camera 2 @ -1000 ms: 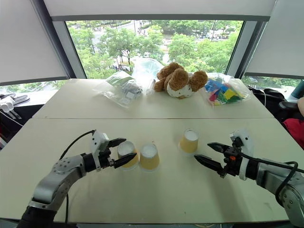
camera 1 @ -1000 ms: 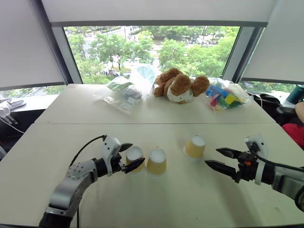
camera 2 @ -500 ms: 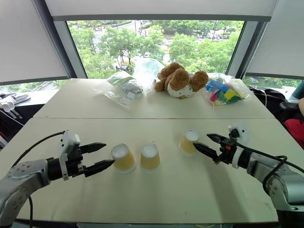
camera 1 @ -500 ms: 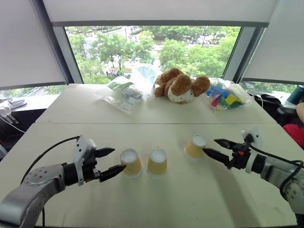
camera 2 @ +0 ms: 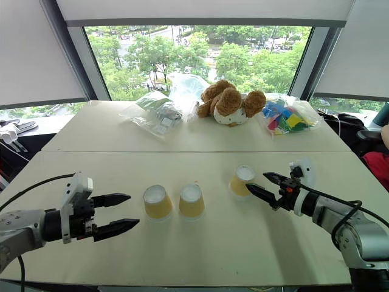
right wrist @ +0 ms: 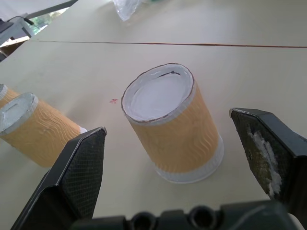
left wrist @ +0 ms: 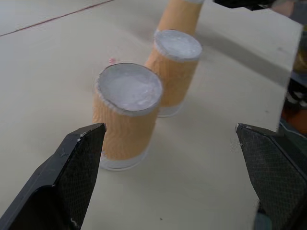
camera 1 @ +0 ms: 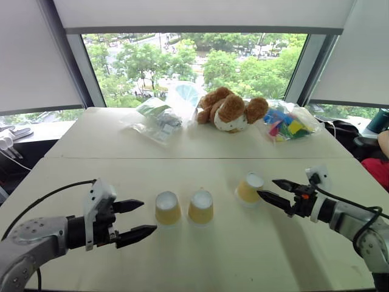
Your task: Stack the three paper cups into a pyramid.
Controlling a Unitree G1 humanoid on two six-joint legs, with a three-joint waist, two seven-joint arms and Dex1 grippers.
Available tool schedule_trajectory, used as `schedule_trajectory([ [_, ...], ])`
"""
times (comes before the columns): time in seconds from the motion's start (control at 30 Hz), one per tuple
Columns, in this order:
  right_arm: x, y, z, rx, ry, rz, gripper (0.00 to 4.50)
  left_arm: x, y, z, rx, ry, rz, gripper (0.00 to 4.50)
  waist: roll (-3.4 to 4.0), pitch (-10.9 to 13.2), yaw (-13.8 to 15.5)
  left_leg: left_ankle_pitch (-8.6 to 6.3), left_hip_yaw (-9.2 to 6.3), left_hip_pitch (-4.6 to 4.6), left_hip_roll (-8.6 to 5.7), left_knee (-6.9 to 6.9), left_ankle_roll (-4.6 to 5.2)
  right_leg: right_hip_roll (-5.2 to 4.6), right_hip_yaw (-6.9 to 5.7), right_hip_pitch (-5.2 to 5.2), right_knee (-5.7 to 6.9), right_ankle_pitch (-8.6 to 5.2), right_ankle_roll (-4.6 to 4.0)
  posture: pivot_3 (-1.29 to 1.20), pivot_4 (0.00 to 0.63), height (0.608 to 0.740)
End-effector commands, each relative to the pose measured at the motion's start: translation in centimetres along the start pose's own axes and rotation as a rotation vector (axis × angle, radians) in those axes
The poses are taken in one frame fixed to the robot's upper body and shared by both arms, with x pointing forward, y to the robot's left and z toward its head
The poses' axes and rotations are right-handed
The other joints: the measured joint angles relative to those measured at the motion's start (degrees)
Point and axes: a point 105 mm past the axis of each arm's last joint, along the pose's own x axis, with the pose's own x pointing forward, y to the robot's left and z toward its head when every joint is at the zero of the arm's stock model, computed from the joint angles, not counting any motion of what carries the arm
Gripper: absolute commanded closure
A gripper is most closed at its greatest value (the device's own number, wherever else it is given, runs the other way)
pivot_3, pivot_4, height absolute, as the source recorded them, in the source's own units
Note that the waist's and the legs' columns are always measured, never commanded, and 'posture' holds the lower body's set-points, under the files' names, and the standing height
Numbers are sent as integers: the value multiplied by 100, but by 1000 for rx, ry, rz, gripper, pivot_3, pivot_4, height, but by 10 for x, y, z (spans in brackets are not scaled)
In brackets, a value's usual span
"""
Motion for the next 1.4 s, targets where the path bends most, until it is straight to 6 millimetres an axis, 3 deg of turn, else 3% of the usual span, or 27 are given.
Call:
schedule_trajectory([
  [0.03,8,2,7,-49,-23,26,0,0,-15,27,81,-33,-63,44,0,0,-3,0,0,0,0,0,0,0,0,0,0,0,0,0,150,740],
  [0.17,20,-3,3,-135,-7,15,0,4,-15,43,118,-65,-56,44,0,0,-20,0,0,1,0,0,0,4,0,0,0,0,0,0,150,740],
  [0.4,41,-11,8,-156,-59,18,0,5,-14,38,94,-56,-38,44,2,1,-67,0,2,1,2,-3,-1,10,-1,-5,2,0,0,0,150,740],
  [0.5,45,-10,11,-158,-83,32,835,5,-13,34,81,-52,-26,0,2,1,-57,1,2,1,0,-3,-1,8,-1,-4,2,0,0,0,150,740],
  [0.6,46,-8,15,-161,-102,45,2166,4,-13,29,65,-40,-16,0,2,1,-44,0,2,1,0,-3,-1,7,0,-4,2,0,0,0,150,740],
  [0.77,47,-2,25,-202,-99,73,2180,0,-8,26,54,-38,15,0,4,2,-40,0,2,1,0,-3,-1,6,-1,-4,1,0,0,0,150,740],
  [0.83,48,11,50,-265,-123,132,2180,-8,-1,28,51,-29,44,0,11,7,-45,0,3,1,0,-3,-1,6,0,-5,1,0,0,0,150,740],
  [0.93,53,50,91,-343,-141,297,2180,-24,8,32,48,-1,71,0,34,21,-131,2,8,-8,0,-4,-4,7,1,-23,8,0,0,0,150,740],
  [1.07,58,96,114,-404,-110,492,2180,-33,9,33,49,20,86,0,31,20,-150,0,2,-5,12,-24,0,15,-8,-31,10,0,-1,0,150,740],
  [1.2,61,135,114,-367,-100,660,2180,-33,3,30,43,11,93,0,30,20,-123,0,1,-6,12,-29,-1,7,-9,-31,8,0,-1,0,150,740],
  [1.4,72,153,95,-340,-66,728,2180,-32,-3,29,32,-25,103,0,28,19,-133,2,2,-8,1,-23,-6,-12,-8,-28,7,0,-1,0,150,740],
])
